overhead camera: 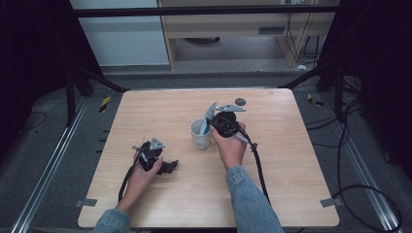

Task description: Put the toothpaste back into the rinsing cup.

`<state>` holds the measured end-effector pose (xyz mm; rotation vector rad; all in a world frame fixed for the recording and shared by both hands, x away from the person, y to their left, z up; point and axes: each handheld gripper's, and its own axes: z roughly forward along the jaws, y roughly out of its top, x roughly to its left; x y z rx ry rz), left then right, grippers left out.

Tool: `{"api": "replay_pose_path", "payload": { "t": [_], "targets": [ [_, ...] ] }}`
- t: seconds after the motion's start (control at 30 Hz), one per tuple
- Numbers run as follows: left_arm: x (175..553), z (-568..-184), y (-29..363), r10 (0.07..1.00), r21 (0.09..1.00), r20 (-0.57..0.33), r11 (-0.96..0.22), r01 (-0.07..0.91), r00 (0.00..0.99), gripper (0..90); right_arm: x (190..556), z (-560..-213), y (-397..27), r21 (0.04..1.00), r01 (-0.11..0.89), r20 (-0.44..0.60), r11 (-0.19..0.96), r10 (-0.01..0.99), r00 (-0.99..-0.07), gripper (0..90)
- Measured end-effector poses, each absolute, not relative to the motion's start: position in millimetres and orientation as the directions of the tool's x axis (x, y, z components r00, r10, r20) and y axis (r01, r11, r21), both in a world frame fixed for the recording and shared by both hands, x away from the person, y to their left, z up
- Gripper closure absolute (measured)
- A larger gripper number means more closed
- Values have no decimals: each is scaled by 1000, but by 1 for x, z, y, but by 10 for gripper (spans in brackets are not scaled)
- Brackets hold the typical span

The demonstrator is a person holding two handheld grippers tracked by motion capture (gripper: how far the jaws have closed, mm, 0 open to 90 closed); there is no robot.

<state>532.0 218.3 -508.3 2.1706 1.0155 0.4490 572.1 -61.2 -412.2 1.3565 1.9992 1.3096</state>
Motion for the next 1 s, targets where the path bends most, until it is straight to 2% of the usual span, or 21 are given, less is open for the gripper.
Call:
{"api": "replay_pose_path", "payload": {
  "t": [1.0],
  "targets": [
    [532, -508, 218, 773, 711, 20, -457, 534, 634, 0, 567, -409, -58, 864, 481, 105, 152, 878, -466, 567]
  ]
}}
